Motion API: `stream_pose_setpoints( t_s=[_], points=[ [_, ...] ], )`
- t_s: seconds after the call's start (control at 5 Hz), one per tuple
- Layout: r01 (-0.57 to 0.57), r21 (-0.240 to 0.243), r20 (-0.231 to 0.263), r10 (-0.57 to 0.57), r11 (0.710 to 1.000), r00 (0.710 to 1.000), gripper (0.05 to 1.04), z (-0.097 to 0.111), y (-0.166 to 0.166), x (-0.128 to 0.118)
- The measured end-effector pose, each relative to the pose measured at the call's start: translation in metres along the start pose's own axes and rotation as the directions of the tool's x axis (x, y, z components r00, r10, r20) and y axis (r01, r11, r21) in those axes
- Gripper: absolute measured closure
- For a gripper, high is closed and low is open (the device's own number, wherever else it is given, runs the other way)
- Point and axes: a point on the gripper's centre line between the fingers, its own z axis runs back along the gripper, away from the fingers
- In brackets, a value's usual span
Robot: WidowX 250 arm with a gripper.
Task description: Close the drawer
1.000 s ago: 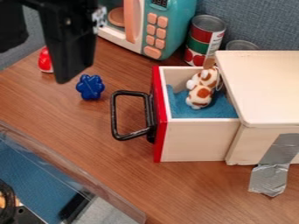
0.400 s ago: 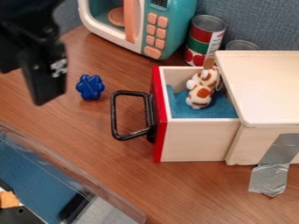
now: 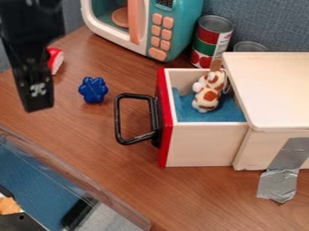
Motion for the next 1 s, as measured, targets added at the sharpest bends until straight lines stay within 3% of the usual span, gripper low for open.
stream_pose_setpoints(
  t_s=[0.2,0.4,0.6,1.0],
  points=[
    [0.134,0.061,0.028,-0.136,0.989,0.99,0.083,-0.028,0.01,0.002],
    [0.191,0.096,0.023,-0.194,0.977,0.981,0.083,-0.046,0.019,0.006],
    [0.232,0.109,-0.001,-0.233,0.967,0.973,0.083,-0.066,0.03,0.009],
    [0.242,0.077,-0.036,-0.239,0.967,0.97,0.083,-0.087,0.045,0.024]
  ],
)
